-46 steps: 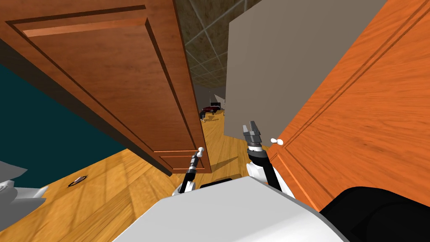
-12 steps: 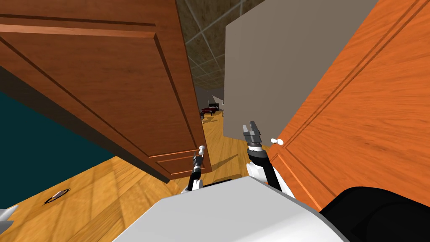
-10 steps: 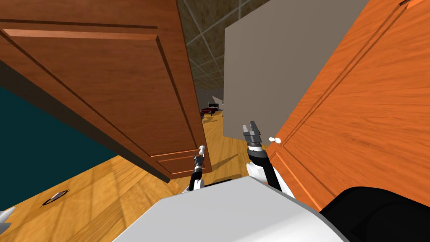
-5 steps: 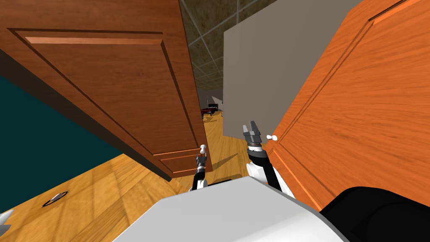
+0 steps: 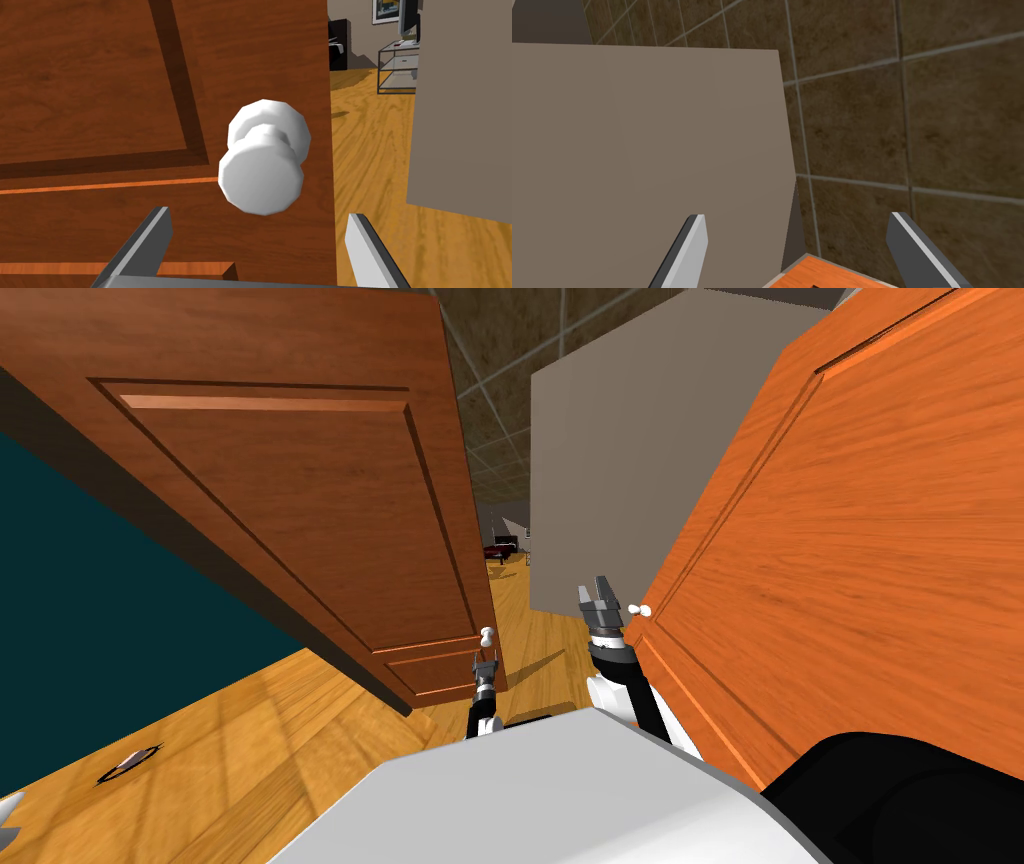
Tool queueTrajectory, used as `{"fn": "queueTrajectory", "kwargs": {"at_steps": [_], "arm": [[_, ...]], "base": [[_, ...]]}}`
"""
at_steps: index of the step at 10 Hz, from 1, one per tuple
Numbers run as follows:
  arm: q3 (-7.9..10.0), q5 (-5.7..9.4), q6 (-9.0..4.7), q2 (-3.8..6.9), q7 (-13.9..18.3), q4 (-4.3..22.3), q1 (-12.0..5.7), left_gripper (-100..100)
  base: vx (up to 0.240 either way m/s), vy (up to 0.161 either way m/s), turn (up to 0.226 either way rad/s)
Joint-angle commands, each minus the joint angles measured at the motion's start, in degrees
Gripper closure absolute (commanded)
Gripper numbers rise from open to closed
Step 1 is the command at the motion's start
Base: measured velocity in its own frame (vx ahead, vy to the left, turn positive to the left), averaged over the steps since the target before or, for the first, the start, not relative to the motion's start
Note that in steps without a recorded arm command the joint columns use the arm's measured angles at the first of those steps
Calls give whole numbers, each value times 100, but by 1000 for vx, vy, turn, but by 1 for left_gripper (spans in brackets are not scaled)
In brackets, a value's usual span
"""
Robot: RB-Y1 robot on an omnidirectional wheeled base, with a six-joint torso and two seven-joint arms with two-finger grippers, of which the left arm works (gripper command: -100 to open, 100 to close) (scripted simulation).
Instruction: Push the door open
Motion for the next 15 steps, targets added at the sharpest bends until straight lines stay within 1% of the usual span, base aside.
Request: {"fn": "queueTrajectory", "kwargs": {"at_steps": [1,3,4,5,6,7,8,9,10,11,12,15], "arm": [[-89,145,-13,-62,194,-114,48,-100],[-182,287,-38,-156,381,-195,87,-100],[-152,237,-35,-128,322,-139,63,-100],[-150,251,-39,67,362,-133,51,-100],[-146,254,-38,127,367,-131,47,-100],[-134,264,-33,238,386,-124,29,-100],[-125,271,-30,233,399,-120,17,-100],[-113,280,-26,116,416,-114,1,-100],[-106,285,-24,-33,426,-110,-8,-100],[-112,288,-1,62,373,-204,51,-100],[-112,288,-1,62,373,-204,51,100],[-112,288,-1,62,373,-204,51,100]], "base": [[-71,46,-29],[-59,37,-26],[-28,14,-7],[55,-6,-14],[95,6,-9],[164,4,-20],[232,14,-24],[235,27,-12],[189,18,-15],[79,6,-5],[-8,0,7],[-24,-2,-1]]}}
